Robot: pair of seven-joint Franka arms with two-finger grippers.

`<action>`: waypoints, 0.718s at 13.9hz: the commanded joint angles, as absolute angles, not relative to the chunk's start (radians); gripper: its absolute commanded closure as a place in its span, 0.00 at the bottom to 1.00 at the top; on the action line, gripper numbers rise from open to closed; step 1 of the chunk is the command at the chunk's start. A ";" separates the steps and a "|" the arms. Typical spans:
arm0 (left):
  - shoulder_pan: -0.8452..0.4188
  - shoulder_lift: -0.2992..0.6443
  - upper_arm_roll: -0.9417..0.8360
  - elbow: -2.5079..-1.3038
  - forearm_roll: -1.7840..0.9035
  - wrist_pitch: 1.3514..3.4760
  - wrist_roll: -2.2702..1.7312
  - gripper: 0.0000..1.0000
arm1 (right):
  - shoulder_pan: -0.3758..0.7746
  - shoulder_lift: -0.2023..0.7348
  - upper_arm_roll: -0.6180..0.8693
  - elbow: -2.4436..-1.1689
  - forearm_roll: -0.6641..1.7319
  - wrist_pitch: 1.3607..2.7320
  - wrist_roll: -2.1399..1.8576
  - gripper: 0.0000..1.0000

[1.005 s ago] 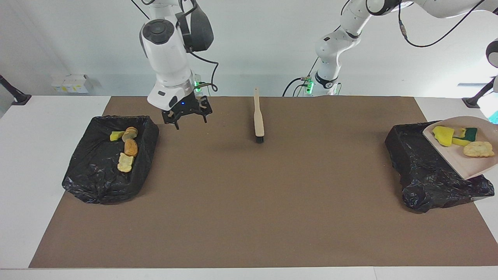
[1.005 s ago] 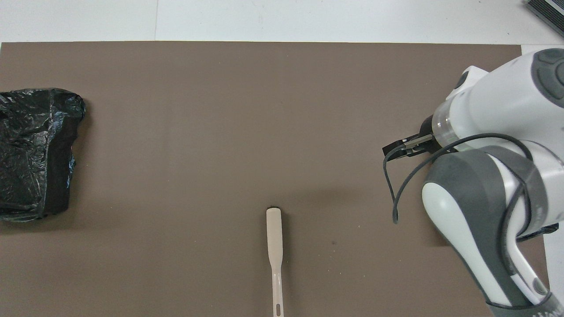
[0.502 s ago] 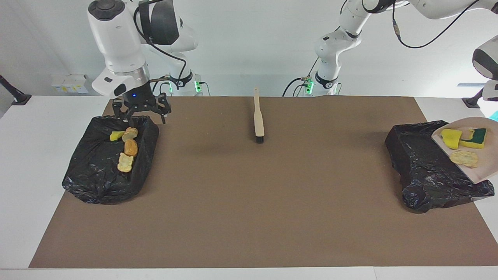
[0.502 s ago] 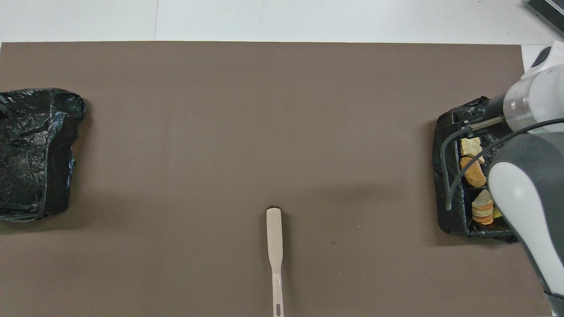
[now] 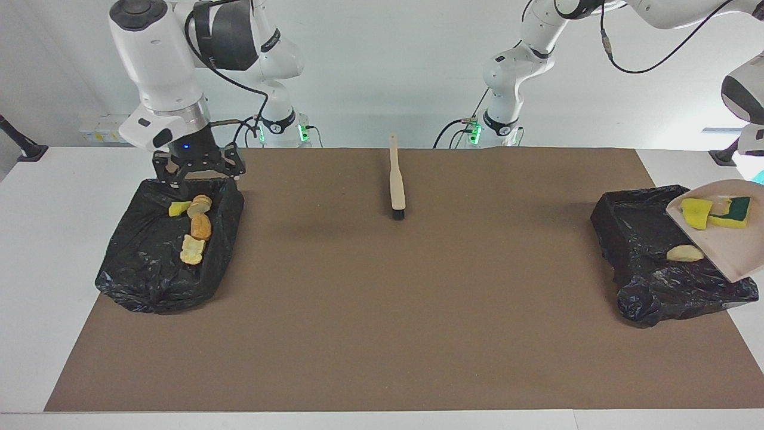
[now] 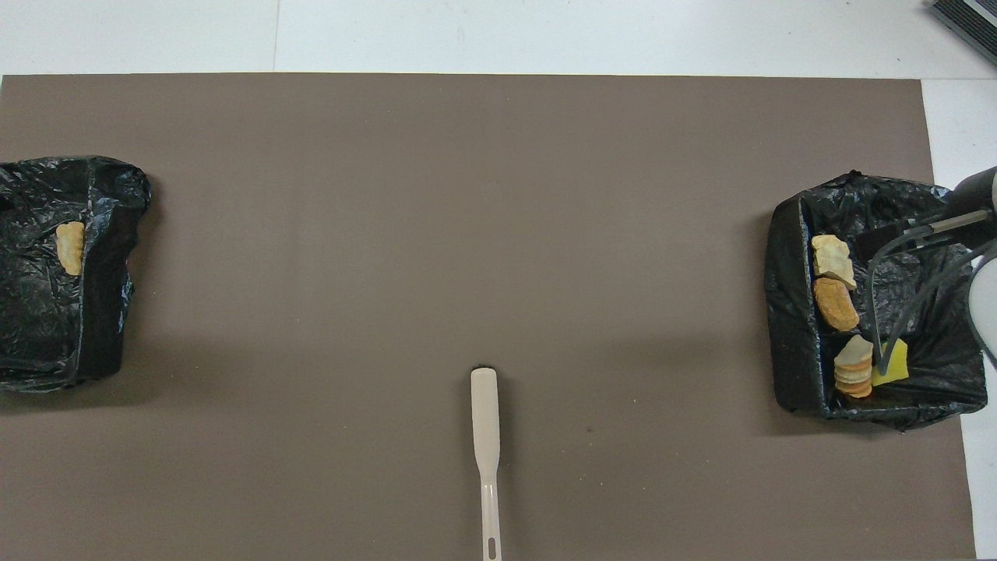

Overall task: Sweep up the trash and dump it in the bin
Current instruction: 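Tilt the dustpan with the left gripper to dump the trash into the bin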

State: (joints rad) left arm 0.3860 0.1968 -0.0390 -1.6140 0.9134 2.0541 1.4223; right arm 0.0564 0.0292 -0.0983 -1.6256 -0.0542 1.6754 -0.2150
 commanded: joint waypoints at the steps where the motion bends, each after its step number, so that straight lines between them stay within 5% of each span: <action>1: 0.364 0.152 -0.028 -1.660 0.991 2.066 1.340 1.00 | 0.051 0.009 -0.095 -1.618 -0.014 1.611 -0.120 0.00; 10: 0.239 0.115 -0.029 -1.703 1.208 1.919 1.184 1.00 | 0.061 -0.072 -0.080 -1.623 -0.015 1.519 -0.008 0.00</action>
